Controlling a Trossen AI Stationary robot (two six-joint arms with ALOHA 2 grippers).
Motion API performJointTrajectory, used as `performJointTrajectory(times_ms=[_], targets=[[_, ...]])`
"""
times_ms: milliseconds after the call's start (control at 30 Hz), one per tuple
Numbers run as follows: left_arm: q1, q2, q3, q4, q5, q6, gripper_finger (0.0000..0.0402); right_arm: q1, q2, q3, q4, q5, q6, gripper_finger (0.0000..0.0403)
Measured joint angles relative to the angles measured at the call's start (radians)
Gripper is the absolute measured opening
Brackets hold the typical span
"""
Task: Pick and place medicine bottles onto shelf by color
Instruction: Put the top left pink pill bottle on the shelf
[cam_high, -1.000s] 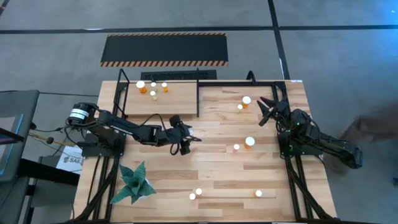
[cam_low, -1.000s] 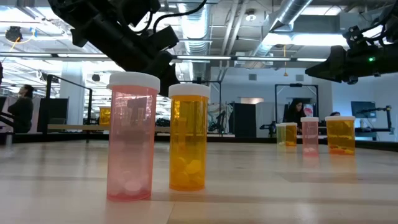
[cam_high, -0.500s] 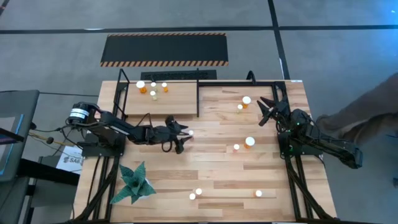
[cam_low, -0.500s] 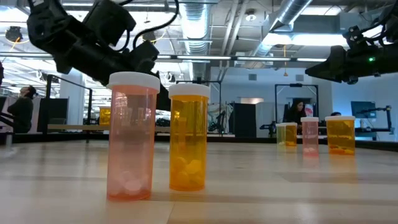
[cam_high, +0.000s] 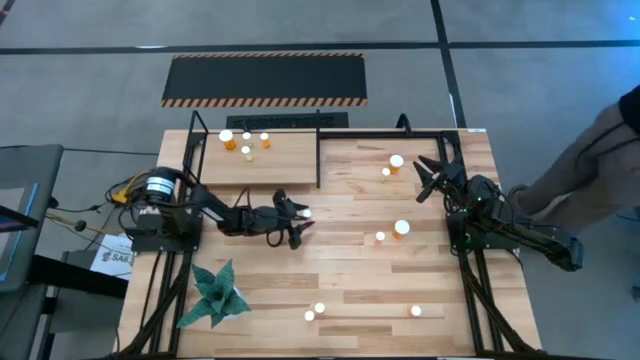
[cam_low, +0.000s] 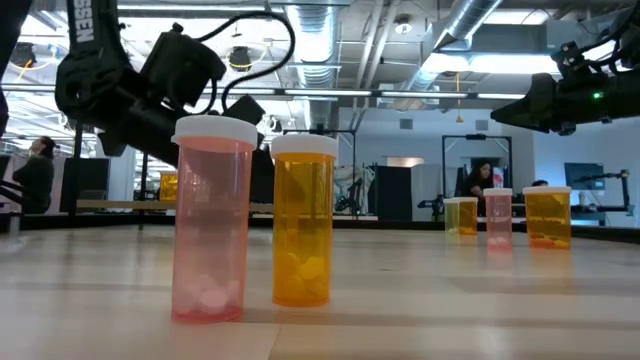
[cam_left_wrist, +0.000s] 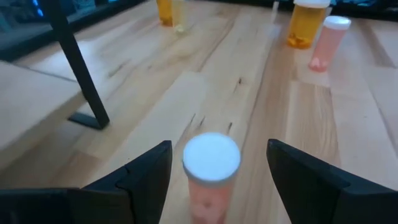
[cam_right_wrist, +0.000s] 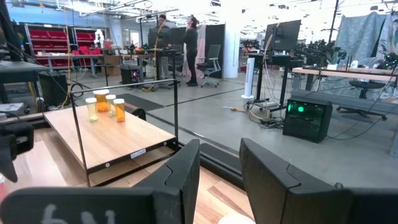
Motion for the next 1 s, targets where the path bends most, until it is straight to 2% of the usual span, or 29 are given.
performJointTrajectory(times_ms=[167,333,667,833,1000], targets=[[0.0,0.021,0.007,-0.008,-0.003,-0.019,0.0226,0.0,0.0,0.0,0.0,0.0,0.0,0.0138],[0.0,0.021,0.007,-0.016,-0.042,-0.043,0.0178,0.0,0.0,0.0,0.0,0.0,0.0,0.0138],[0.0,0.021,0.007,-0.018,-0.044,-0.044,0.0094,0.0,0.0,0.0,0.0,0.0,0.0,0.0139],[0.0,0.021,0.007,-0.005,-0.043,-0.061,0.0084,0.0,0.0,0.0,0.0,0.0,0.0,0.0137],[0.004,0.02,0.007,0.042,-0.047,-0.091,0.0096,0.0,0.0,0.0,0.0,0.0,0.0,0.0139]])
